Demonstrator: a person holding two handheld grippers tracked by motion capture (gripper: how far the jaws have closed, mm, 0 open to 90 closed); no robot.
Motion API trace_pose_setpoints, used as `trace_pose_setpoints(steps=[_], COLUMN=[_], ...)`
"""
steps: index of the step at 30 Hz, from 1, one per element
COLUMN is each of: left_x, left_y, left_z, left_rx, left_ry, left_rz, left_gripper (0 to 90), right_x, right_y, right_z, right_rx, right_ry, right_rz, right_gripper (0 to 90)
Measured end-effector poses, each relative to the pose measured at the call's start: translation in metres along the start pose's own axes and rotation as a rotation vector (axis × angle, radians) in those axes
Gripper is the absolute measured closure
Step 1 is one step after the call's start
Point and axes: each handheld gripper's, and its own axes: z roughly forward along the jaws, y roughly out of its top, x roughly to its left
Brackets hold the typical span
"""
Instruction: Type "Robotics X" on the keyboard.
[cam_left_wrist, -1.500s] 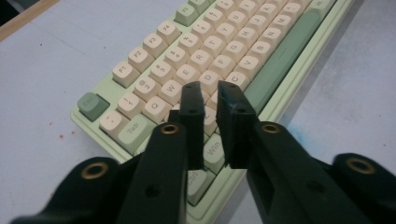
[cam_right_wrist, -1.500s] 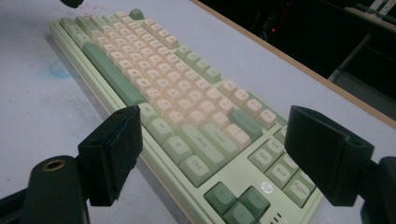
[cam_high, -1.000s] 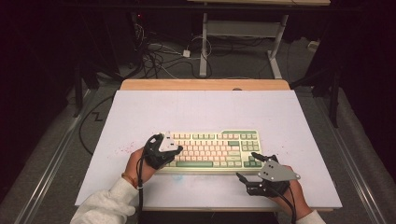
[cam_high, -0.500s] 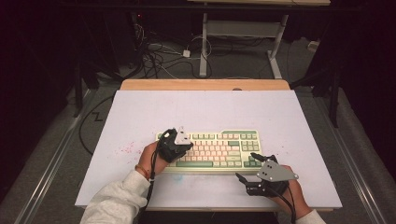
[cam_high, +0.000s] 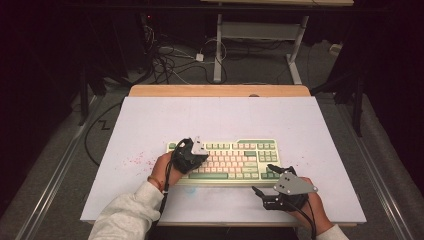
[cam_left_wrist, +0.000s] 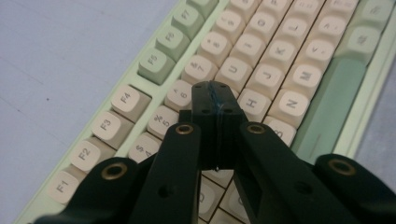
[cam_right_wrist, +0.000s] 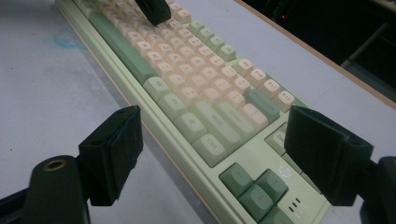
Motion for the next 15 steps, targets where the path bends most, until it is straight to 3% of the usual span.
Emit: trace_pose_setpoints(steps=[15], left_x=[0.001], left_y=[-0.003], left_z=[-0.015], left_rx=[-0.059], left_ry=[0.017], left_rz=[0.006], left_gripper=[87.6], right_x=[-0.003], right_y=[0.0], right_z=[-0.003], right_rx=[-0.011], right_ry=[-0.012], right_rz=[0.0], right_gripper=[20.4])
